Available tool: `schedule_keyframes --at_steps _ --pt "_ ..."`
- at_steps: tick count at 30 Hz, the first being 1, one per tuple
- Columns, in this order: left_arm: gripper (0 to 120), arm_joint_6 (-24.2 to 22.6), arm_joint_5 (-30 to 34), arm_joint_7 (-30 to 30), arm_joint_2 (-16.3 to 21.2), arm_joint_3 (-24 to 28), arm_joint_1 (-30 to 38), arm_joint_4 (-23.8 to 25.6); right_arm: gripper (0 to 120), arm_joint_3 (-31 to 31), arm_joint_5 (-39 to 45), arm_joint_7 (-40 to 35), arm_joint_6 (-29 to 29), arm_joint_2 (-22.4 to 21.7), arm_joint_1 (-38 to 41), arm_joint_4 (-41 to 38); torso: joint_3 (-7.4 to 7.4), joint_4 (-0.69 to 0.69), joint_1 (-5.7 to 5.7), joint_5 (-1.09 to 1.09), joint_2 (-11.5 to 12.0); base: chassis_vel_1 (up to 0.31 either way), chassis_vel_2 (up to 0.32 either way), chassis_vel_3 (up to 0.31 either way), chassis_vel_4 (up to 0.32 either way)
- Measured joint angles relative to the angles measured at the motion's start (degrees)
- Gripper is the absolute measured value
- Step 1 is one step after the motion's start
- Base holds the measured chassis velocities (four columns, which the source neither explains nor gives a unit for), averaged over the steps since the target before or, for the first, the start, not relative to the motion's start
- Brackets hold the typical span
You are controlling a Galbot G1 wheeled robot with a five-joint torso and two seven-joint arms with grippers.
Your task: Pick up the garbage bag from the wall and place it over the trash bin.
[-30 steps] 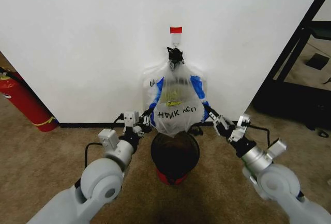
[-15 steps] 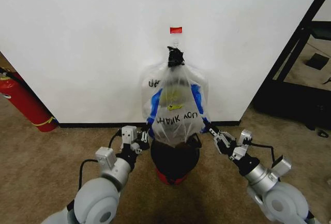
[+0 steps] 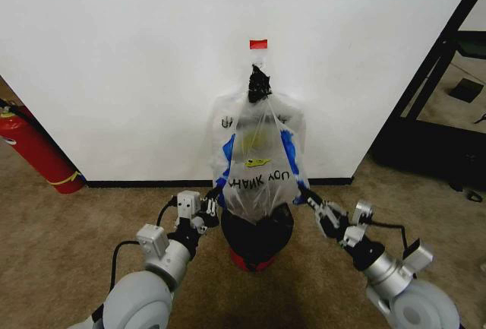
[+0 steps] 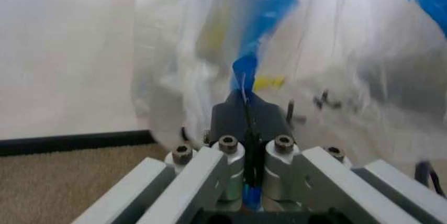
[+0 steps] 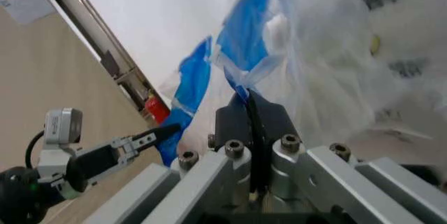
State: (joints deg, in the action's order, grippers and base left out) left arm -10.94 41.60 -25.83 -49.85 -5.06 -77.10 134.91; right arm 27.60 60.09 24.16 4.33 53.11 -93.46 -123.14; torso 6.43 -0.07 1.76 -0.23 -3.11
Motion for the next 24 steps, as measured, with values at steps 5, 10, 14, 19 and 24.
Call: schedule_keyframes --at_steps 5,10,14,19,24 --pt "0 0.1 0.0 -0.2 0.0 -0.2 0.4 0.7 0 1.0 1.1 -0.6 0.1 0.0 0.5 -1.1 0.00 0.01 0.00 0.00 0.0 0.000 0.000 0.000 0.000" --pt "0 0.0 3.6 -1.3 0.9 -1.1 5.5 3.4 0 4.3 6.1 -5.2 -1.0 -1.9 4.9 -6.1 0.01 0.01 0.00 0.00 0.0 0.000 0.000 0.000 0.000" --pt "0 -0.5 7.0 -1.6 2.5 -1.7 9.8 6.2 0 6.9 10.7 -9.4 -2.2 -3.5 8.0 -10.5 0.01 0.01 0.00 0.00 0.0 0.000 0.000 0.000 0.000" --pt "0 -1.0 10.9 -1.8 4.3 -1.7 14.2 8.4 0 9.3 14.8 -12.5 -3.0 -5.5 9.4 -14.0 0.00 0.01 0.00 0.00 0.0 0.000 0.000 0.000 0.000" --pt "0 -1.6 15.9 -2.6 5.6 -2.0 19.9 8.6 0 12.4 18.7 -15.6 -3.9 -7.1 10.0 -17.3 0.01 0.01 0.00 0.00 0.0 0.000 0.000 0.000 0.000"
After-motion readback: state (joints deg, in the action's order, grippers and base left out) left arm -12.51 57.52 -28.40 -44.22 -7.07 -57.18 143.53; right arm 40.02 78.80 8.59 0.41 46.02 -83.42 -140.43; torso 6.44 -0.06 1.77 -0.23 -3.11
